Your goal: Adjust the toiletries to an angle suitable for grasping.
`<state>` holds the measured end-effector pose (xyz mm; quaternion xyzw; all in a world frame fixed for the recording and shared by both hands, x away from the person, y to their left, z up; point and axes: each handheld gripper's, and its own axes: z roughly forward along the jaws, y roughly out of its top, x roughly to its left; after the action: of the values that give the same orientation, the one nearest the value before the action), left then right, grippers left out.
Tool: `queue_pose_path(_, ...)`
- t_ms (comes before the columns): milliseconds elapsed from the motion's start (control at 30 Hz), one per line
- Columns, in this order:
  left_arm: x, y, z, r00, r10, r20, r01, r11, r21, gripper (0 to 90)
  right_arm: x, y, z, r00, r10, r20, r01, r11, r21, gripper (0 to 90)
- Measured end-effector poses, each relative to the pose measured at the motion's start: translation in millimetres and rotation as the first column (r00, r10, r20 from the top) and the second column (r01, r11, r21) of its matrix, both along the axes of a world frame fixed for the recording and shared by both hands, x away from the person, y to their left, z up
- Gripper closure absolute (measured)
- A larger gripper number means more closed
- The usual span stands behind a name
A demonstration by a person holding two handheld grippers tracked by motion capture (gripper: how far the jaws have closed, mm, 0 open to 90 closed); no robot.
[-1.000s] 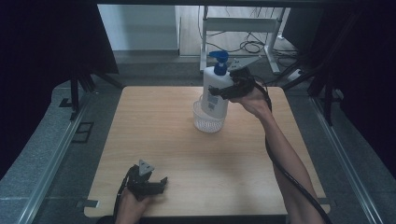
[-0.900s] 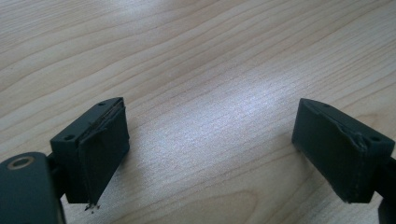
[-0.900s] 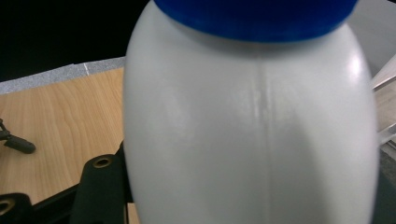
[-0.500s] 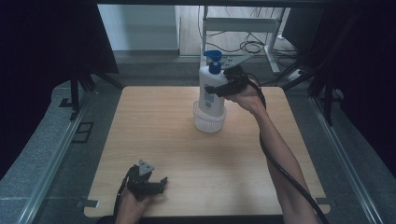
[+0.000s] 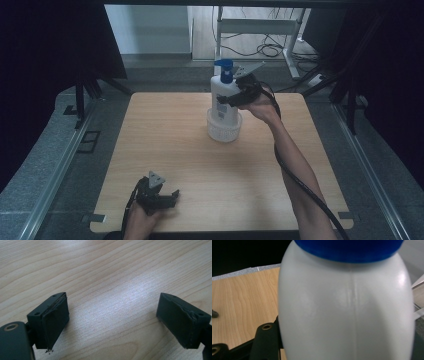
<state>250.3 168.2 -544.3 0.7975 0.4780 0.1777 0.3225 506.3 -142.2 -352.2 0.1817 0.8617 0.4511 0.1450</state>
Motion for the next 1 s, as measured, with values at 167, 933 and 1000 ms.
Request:
queue_pose_path(167,-0.1,-0.1,-0.1,1.0,0.001,0.0,-0.001,1.0,-0.002,10.6,1.5,1.2,-5.8,0.9999,0.011,-0.002,-0.011,1.0,-0.005,37.8)
queue_pose_path(933,-0.1,-0.1,0.0,1.0,0.001,-0.001,-0.001,1.0,-0.001,10.6,7.7,4.1,-36.8,0.9992,0.019,-0.035,-0.02,1.0,-0.017,37.8)
queue_pose_path(1000,-0.1,-0.2,-0.1,1.0,0.001,0.0,-0.001,1.0,-0.002,10.6,8.0,4.3,-39.5,0.9991,0.017,-0.038,-0.018,1.0,-0.019,37.8)
